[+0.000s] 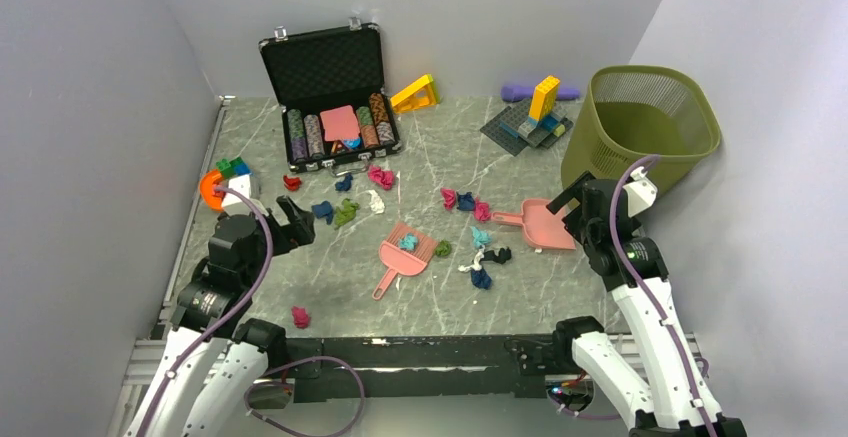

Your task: Sweep away the paper scraps from the table

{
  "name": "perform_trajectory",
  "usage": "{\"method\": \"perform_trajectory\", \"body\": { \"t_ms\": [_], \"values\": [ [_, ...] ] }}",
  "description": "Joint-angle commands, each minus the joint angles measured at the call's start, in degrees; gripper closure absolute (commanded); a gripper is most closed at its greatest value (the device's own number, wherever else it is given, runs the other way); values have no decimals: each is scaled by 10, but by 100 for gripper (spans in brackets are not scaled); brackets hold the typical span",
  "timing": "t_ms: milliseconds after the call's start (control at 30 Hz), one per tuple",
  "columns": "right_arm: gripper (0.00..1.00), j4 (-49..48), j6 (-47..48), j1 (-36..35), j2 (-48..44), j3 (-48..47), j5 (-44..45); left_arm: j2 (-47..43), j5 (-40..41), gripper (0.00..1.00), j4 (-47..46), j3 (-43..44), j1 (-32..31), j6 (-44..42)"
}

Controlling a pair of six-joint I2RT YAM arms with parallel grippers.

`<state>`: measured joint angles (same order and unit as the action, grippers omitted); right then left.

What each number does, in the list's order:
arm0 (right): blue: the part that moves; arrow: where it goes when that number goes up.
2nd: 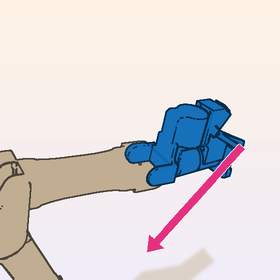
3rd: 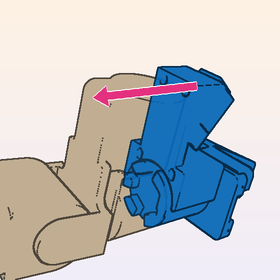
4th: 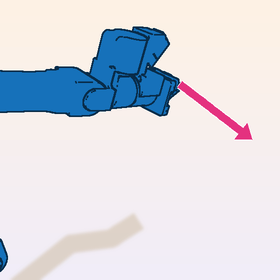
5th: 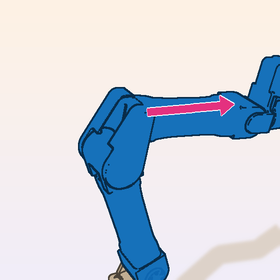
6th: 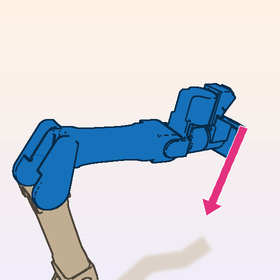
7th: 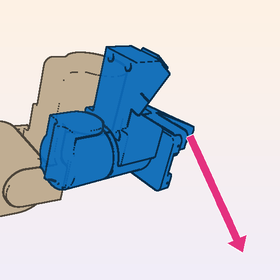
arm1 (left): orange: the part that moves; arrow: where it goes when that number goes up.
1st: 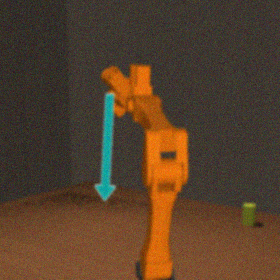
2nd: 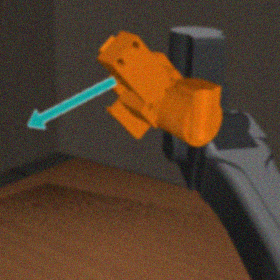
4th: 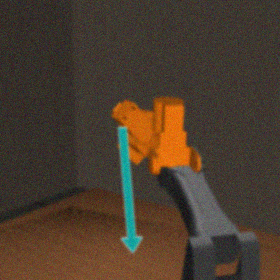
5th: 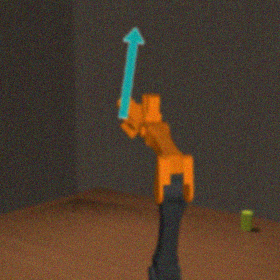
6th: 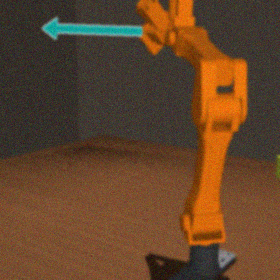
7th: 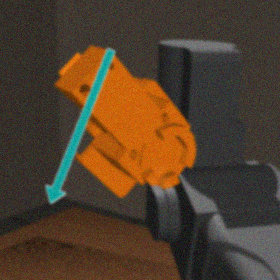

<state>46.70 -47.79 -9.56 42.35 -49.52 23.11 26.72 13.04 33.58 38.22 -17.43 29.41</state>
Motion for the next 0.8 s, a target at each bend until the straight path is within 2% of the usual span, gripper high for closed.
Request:
{"method": "perform_trajectory", "body": {
  "t_ms": [0, 200, 467, 633, 767],
  "values": [
    [0, 4, -8, 1, -7, 6, 15, 8, -39, 2, -32, -3, 1, 4],
    [0, 1, -12, 1, -1, 14, 19, 33, -60, 2, -37, 5, 1, -12],
    [0, 28, -27, 1, 26, 9, 73, 47, -103, 2, -68, -5, 1, -35],
    [0, -4, -30, 2, 54, 14, 29, 63, -123, 2, -93, -16, 1, -15],
    [0, -29, -78, 3, 102, 2, -15, 74, -153, 2, -141, -51, 0, 9]
  ]
}}
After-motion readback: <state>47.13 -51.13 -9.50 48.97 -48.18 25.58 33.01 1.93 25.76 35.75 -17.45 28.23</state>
